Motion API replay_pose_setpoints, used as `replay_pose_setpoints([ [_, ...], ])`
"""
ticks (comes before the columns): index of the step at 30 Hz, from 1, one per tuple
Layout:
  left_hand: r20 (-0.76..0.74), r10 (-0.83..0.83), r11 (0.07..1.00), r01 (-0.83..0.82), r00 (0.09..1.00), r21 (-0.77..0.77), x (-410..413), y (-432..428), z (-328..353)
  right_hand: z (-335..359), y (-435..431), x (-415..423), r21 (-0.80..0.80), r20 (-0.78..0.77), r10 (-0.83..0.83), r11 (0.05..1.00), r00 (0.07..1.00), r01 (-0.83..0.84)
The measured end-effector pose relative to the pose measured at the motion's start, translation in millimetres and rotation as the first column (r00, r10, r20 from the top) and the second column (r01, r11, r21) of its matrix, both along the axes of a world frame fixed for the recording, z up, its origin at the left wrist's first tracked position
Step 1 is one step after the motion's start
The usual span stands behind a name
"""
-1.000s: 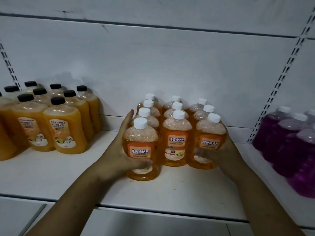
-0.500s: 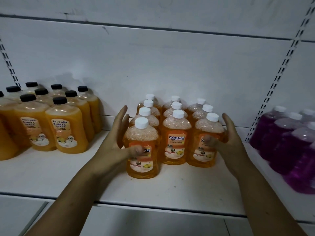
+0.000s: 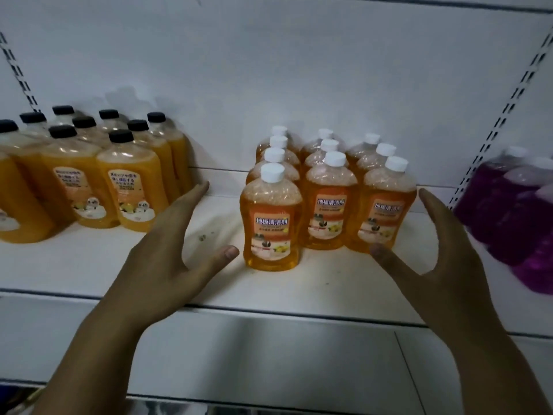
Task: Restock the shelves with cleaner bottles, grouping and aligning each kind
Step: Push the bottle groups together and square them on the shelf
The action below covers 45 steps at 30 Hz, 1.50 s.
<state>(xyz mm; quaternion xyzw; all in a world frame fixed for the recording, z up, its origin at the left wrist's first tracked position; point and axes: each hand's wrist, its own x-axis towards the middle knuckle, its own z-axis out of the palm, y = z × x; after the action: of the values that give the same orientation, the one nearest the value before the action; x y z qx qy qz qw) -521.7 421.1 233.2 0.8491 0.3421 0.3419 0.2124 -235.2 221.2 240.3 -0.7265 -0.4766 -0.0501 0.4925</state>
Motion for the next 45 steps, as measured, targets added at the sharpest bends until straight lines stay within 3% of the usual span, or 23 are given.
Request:
replay_pose_setpoints([
  [5, -0.077, 0.089, 0.994, -0.084, 0.993, 0.064, -23, -31, -6, -3, -18, -21, -0.027, 0.077, 0.086, 0.996, 0.993, -0.084],
  [12, -0.084, 0.279, 0.959, -0.273, 0.957, 0.076, -83, -96, -26, -27, -12, -76, -0.129, 0.011, 0.435, 0.893, 0.9, -0.431],
  [20, -0.32, 0.557, 0.819, -0.57, 0.767, 0.06, -188, -204, -58, -63, -8, -164, -0.392, -0.045, 0.78, 0.561, 0.624, -0.729],
  [26, -0.414, 0.684, 0.684, -0.725, 0.601, 0.078, -267, -254, -61, -62, 11, -262, -0.509, 0.013, 0.901, 0.38, 0.435, -0.773],
  [30, -0.416, 0.725, 0.628, -0.775, 0.55, 0.071, -320, -264, -70, -65, 30, -332, -0.552, 0.017, 0.936, 0.302, 0.352, -0.778],
  [37, -0.411, 0.715, 0.631, -0.775, 0.566, 0.03, -425, -241, -85, -67, 79, -452, -0.536, -0.007, 0.94, 0.284, 0.34, -0.795],
  [45, -0.385, 0.66, 0.714, -0.699, 0.645, 0.052, -505, -155, -65, -51, 137, -513, -0.479, 0.004, 0.871, 0.433, 0.492, -0.764],
])
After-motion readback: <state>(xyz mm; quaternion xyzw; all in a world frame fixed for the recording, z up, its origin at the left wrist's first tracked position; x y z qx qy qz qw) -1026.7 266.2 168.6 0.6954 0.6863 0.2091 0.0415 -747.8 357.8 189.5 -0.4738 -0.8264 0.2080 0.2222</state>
